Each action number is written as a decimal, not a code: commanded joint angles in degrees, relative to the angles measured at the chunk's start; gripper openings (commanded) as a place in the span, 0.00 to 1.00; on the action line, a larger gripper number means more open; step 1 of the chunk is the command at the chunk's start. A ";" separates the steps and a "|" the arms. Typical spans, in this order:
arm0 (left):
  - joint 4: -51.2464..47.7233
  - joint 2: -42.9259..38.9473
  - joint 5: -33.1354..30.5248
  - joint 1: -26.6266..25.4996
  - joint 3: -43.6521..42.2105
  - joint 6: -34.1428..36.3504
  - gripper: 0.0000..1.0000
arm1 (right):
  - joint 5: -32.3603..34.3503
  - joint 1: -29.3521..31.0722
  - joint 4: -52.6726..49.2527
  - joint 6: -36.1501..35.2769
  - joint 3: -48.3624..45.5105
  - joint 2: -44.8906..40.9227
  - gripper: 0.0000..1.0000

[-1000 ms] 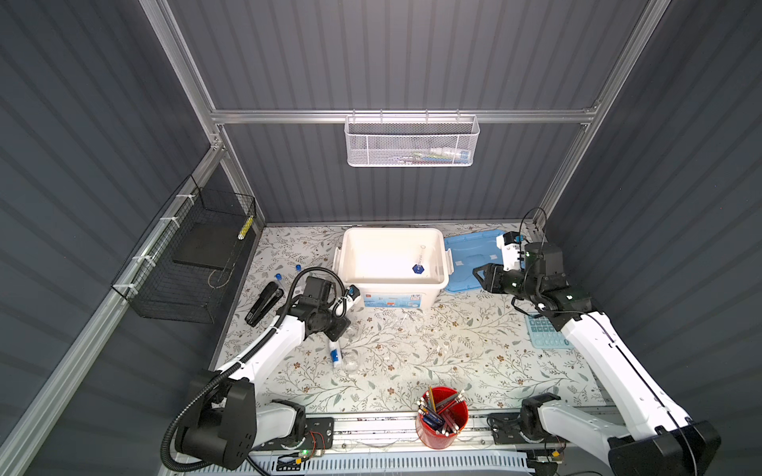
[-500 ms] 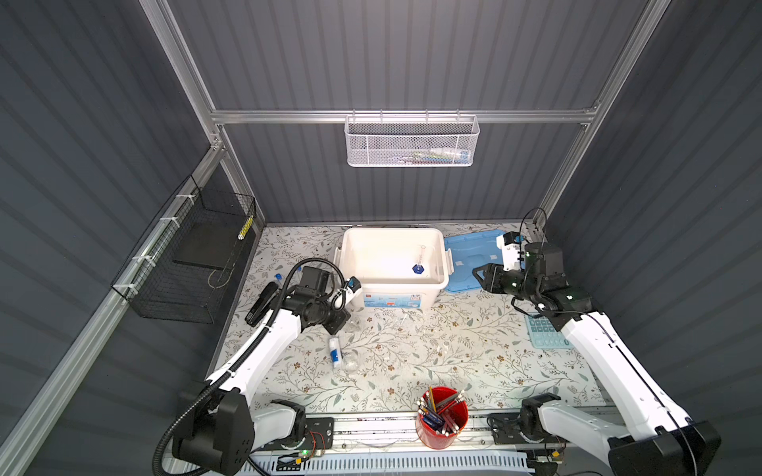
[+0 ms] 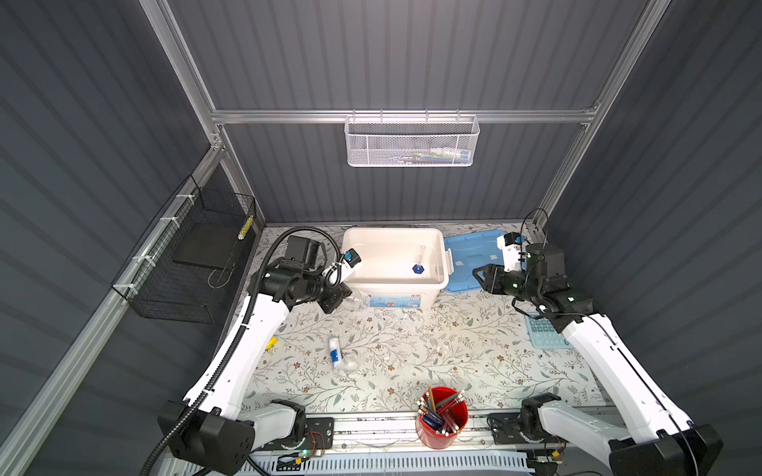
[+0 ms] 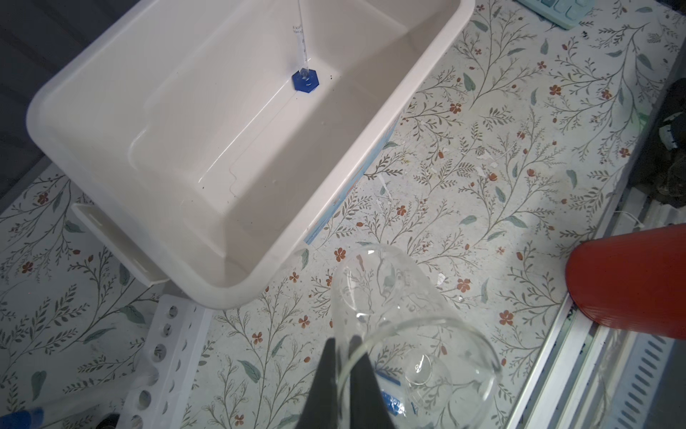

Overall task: Organize the chemistry lab equipment
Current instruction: 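Lift the beaker with the left gripper and carry it over the white tub, then lower the beaker into the tub beside the cylinder with the left gripper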

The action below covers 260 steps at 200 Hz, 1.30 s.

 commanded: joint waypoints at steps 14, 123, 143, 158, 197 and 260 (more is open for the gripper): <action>-8.39 4.48 1.99 0.31 12.11 2.75 0.00 | -0.26 -0.25 -0.27 0.39 -0.70 -1.73 0.40; -9.05 31.71 -3.63 0.31 41.78 4.07 0.00 | -0.19 -0.25 1.84 0.80 -2.43 -2.36 0.39; -10.75 39.62 -4.26 0.22 49.19 4.00 0.00 | -0.49 -0.25 3.23 1.98 -3.32 -2.37 0.40; -14.56 46.02 -4.84 0.18 56.79 3.33 0.00 | -0.66 -0.25 3.83 2.65 -3.76 -2.29 0.40; -15.60 52.00 -11.28 -0.47 59.35 3.17 0.00 | -0.06 -0.25 2.97 2.27 -3.71 -2.11 0.40; -16.65 55.10 -10.65 -0.98 57.09 4.18 0.00 | -0.01 -0.25 2.39 1.89 -3.07 -0.63 0.39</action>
